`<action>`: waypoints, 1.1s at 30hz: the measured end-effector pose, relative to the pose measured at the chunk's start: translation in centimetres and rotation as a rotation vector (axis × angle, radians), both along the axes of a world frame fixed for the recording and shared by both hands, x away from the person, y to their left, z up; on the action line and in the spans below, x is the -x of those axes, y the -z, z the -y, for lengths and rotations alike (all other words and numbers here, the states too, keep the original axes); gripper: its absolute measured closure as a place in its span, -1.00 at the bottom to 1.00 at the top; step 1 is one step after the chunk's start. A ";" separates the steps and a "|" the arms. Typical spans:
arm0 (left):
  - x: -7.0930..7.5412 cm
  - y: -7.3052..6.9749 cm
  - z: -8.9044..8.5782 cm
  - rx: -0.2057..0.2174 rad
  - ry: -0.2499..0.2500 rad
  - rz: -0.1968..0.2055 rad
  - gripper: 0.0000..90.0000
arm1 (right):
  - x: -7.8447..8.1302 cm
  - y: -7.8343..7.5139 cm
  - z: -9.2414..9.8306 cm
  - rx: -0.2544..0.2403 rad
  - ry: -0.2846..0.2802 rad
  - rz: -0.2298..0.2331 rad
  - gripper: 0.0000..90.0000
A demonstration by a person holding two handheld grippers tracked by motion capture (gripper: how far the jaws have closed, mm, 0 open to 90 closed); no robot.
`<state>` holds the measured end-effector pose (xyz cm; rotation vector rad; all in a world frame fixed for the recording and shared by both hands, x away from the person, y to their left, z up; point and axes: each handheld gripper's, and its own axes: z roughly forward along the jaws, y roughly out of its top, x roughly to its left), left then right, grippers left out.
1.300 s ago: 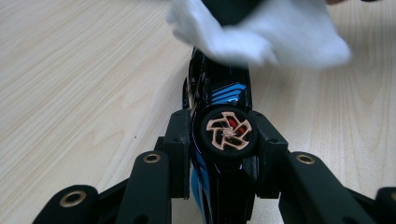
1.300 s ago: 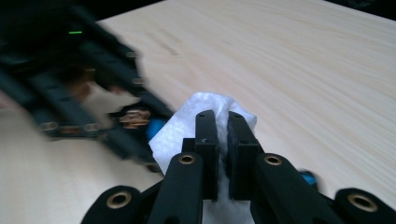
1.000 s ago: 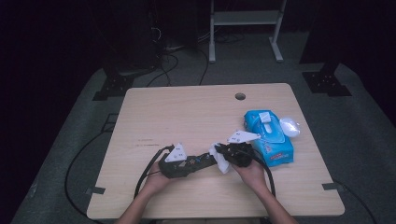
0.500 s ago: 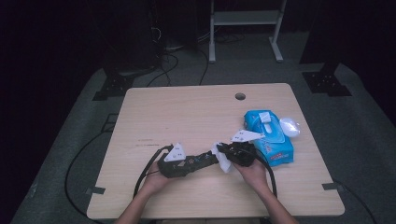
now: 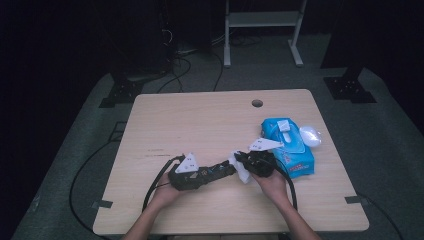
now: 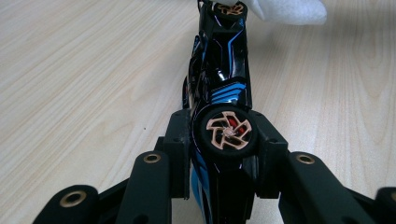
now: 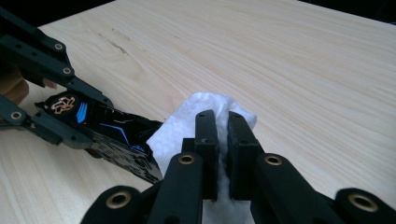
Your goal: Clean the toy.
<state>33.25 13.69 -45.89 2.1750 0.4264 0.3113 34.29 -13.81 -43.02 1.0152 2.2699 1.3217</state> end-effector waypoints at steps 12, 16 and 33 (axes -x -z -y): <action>-0.1 0.0 0.4 0.007 -0.006 -0.007 0.44 | 1.0 -0.3 -5.8 -0.026 -0.182 -0.033 0.88; 0.0 0.0 0.3 0.009 -0.002 -0.010 0.44 | 1.2 -0.4 -8.6 -0.070 -0.254 -0.052 0.88; -0.1 -0.4 -0.1 -0.032 -0.010 -0.034 0.43 | 0.6 0.0 0.3 0.005 -0.026 -0.017 0.87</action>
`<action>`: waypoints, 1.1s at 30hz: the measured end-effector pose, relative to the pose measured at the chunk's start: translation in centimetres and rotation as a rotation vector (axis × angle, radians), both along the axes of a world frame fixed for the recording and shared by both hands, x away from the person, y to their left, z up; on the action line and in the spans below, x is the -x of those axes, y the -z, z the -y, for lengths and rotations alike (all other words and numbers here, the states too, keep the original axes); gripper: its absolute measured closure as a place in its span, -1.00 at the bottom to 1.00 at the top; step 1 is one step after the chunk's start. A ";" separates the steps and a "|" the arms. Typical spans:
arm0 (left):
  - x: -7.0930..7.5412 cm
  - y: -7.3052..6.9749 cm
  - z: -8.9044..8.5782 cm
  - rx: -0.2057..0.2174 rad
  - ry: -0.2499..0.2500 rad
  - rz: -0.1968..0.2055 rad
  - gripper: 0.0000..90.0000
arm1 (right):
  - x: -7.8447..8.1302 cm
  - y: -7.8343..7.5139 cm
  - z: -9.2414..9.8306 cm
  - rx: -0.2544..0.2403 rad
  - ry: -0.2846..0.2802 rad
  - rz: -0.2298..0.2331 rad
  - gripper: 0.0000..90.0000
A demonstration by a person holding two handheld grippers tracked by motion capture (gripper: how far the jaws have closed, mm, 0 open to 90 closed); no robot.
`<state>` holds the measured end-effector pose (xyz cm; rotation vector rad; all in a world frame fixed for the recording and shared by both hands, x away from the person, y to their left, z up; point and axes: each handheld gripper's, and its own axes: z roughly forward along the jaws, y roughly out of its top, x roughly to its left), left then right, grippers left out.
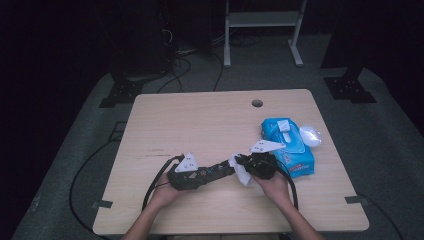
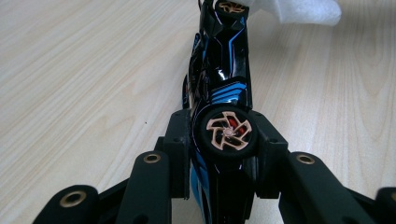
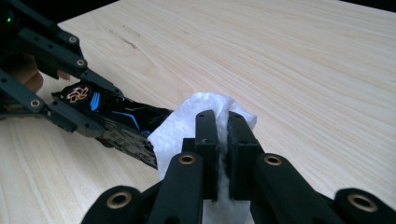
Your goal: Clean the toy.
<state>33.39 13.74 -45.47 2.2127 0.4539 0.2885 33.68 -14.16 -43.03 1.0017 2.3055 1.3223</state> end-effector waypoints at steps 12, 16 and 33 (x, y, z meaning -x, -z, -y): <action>-1.7 -2.7 3.6 -0.114 0.030 -0.016 0.02 | 0.2 -0.3 1.8 -0.015 0.013 0.002 0.87; -2.5 -2.8 5.7 -0.177 0.042 -0.037 0.05 | 0.2 -0.3 1.6 -0.015 0.005 0.002 0.87; -3.2 -2.3 8.3 -0.307 0.045 -0.078 0.28 | -0.6 0.0 -0.4 -0.049 -0.016 0.003 0.87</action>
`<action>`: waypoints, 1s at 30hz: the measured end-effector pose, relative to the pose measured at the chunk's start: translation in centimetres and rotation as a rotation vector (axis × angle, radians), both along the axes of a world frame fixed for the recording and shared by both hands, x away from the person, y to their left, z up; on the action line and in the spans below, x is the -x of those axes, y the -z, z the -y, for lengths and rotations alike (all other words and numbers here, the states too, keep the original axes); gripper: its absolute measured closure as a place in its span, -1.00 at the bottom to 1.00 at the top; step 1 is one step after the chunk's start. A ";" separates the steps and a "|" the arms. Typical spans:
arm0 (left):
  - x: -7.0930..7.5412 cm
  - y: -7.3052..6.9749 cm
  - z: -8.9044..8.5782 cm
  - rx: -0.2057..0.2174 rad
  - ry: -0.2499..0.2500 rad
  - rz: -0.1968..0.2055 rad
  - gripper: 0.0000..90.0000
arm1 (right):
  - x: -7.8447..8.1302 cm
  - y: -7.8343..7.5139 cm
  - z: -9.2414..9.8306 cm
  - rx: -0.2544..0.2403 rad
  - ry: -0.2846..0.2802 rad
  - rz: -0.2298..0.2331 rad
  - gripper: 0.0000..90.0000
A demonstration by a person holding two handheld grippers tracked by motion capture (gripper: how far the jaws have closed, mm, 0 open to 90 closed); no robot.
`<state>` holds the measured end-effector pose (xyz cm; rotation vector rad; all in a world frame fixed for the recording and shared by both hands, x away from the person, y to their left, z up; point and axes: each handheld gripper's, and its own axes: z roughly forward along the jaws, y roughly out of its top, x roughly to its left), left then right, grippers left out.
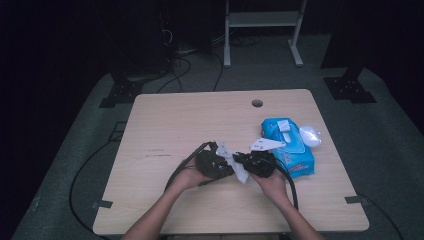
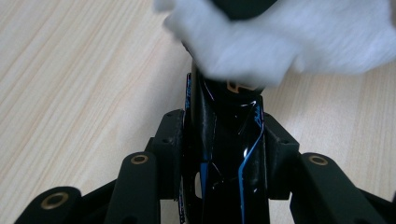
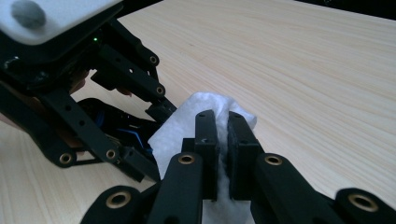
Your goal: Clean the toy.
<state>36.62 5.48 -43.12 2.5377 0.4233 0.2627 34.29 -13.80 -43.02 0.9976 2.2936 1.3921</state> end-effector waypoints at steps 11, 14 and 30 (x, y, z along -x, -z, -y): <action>0.0 0.2 0.3 -0.007 -0.023 -0.013 0.13 | -0.6 0.8 0.5 0.012 0.038 -0.041 0.87; 0.0 0.6 0.7 -0.032 -0.025 -0.027 0.10 | -0.6 0.8 0.6 0.004 0.035 -0.048 0.87; 0.8 -2.0 -2.1 0.122 0.012 0.043 0.28 | -0.9 0.4 2.1 -0.092 0.011 -0.103 0.87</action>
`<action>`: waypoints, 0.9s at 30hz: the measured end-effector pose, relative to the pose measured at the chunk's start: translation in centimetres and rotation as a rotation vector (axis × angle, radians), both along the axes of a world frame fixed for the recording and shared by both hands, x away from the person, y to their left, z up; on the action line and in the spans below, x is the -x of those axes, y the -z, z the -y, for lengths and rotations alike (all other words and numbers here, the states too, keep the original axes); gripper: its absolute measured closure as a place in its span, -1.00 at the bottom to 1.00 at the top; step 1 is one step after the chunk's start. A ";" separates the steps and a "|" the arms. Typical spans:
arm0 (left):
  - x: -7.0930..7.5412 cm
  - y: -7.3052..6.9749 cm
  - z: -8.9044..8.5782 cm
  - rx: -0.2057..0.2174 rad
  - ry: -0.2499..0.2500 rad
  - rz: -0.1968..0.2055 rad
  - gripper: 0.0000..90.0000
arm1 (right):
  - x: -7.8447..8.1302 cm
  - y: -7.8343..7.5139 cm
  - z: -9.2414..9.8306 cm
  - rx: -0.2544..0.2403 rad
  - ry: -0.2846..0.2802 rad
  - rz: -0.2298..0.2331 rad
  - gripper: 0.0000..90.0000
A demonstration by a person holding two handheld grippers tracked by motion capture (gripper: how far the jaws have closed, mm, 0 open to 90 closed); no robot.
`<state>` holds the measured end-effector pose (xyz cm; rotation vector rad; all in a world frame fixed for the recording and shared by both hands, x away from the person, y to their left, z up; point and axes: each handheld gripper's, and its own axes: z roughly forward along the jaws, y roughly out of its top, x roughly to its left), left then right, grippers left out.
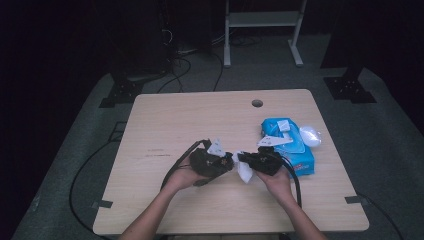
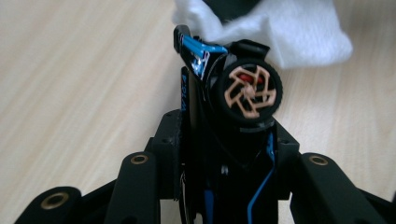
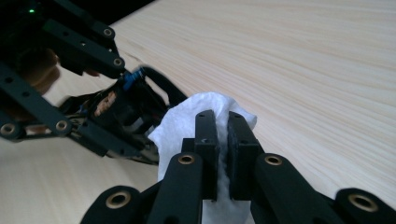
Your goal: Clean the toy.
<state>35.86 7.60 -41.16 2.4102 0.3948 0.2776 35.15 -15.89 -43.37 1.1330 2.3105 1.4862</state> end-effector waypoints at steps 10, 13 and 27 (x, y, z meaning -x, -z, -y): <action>1.8 -1.4 -2.6 0.224 -0.008 0.036 0.28 | 2.0 -4.5 -1.8 -0.156 -0.114 0.100 0.87; 2.5 -1.5 -2.5 0.217 -0.007 0.065 0.28 | 2.6 -5.7 -3.1 -0.143 -0.154 0.136 0.87; 3.1 -0.5 -2.7 0.224 0.005 0.057 0.28 | 3.5 -6.1 -5.1 -0.057 -0.198 0.172 0.87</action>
